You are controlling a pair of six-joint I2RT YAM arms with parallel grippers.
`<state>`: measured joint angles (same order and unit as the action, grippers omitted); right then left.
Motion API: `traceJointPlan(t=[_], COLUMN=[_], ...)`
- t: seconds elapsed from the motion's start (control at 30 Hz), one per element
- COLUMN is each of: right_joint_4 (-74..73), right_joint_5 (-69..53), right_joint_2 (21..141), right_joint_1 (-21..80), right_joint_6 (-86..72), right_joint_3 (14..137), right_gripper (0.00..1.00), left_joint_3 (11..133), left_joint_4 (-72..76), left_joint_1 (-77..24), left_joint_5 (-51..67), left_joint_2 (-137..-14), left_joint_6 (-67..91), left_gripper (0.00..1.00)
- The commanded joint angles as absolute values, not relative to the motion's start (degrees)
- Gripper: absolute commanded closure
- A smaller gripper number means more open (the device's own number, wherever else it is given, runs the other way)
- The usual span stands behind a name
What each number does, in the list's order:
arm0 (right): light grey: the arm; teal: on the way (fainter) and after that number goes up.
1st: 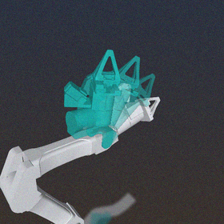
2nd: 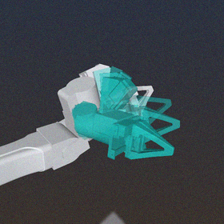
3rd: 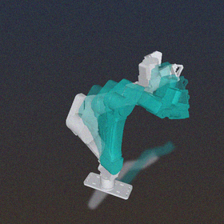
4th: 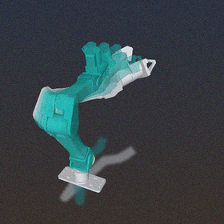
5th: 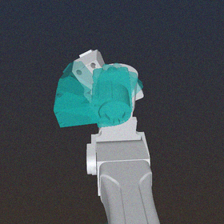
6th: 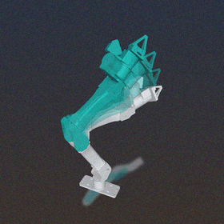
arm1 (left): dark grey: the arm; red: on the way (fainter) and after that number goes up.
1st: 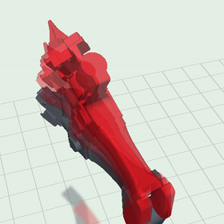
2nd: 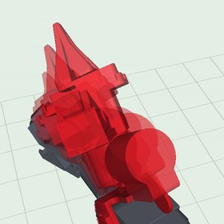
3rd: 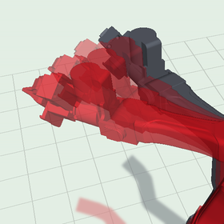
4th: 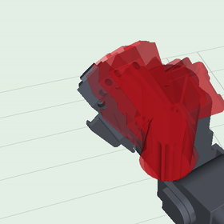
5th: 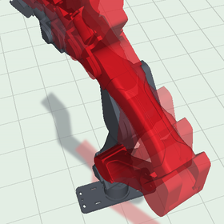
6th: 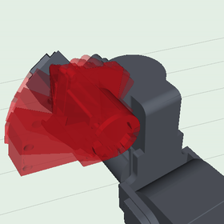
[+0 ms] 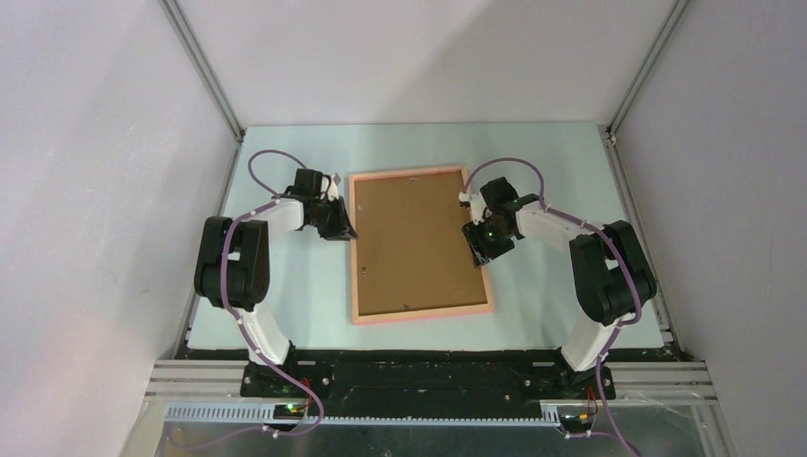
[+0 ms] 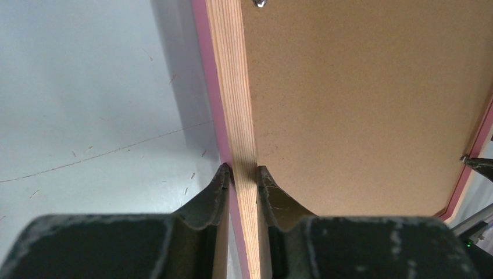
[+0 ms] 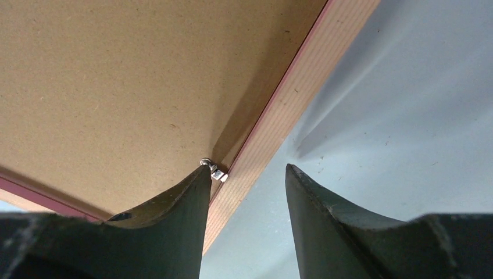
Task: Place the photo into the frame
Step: Install the photo frame at the center of the board.
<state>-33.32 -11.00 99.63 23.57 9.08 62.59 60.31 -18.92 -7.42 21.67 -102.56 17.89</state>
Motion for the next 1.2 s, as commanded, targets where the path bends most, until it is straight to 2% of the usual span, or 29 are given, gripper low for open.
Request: traceJointPlan(t=[0.0,0.5,0.97,1.17], right_joint_4=[-31.26,-31.43,-30.77,-31.32], right_joint_5=[-11.66,-19.27,-14.59,-12.79], right_joint_2=[97.37,107.01,111.86,112.81], right_joint_1=[22.54,16.66,15.73,15.57], right_joint_6=[8.23,0.31,-0.97,-1.15], right_joint_3=[64.86,77.31,78.77,78.59], right_gripper=[0.46,0.52,0.54,0.62], left_joint_3=[59.87,59.91,60.47,60.58], left_joint_4=[-17.32,-17.26,-17.24,-17.29], left_joint_1=[-7.33,-8.27,-10.79,-11.33], left_joint_5=[24.54,31.59,34.44,34.92], left_joint_2=[-100.81,-102.85,-103.19,-102.88], left_joint_6=[16.44,13.88,12.41,11.92], left_gripper=[1.00,1.00,1.00,1.00])
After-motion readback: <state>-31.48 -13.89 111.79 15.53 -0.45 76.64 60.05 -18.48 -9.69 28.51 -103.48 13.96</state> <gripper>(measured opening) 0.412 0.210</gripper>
